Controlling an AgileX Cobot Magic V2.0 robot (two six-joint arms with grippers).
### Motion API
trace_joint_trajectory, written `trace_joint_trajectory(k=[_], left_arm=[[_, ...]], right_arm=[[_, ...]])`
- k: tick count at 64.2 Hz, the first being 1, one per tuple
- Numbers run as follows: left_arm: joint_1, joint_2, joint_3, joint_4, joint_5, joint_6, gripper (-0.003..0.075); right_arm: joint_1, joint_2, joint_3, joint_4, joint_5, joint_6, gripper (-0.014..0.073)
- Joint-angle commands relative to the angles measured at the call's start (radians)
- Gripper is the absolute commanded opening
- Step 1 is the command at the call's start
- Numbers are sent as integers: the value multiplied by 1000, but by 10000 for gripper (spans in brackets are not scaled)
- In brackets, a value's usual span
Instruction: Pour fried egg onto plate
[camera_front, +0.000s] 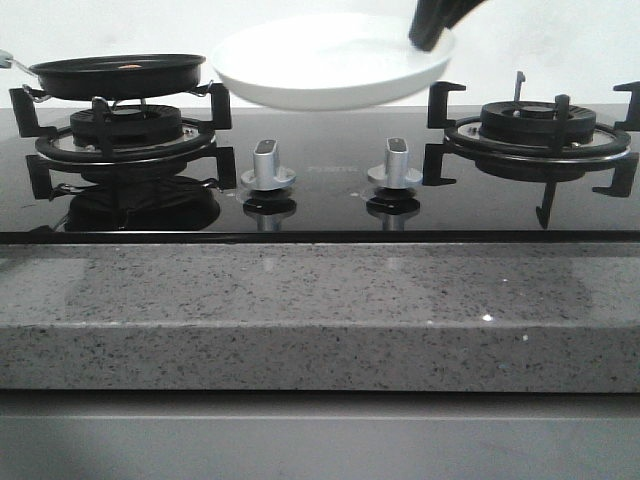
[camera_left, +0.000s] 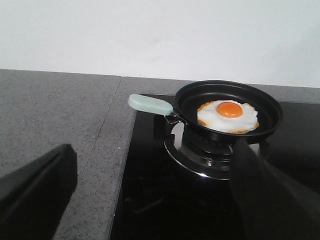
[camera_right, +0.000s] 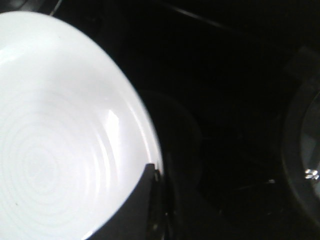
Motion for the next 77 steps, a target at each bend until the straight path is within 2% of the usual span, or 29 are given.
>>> trace_joint_trajectory(k=[1,14,23,70,77], left_arm=[[0,1,-38,-10,-89,-8,598],[0,1,-38,-10,-89,-8,598],[0,1,-38,-10,-89,-8,598],[0,1,-38,-20,-89,-8,598],[0,10,-40,-108,-83,-10,598]], right_arm=[[2,-137,109,85,-90,-48,-61],[2,-267,402,198,-235,-138,-61],[2,-319,501,213,-295,-152,-61],[2,-320,507,230,-271,-152,-61],[2,-320,507,230,-271,-152,-61]])
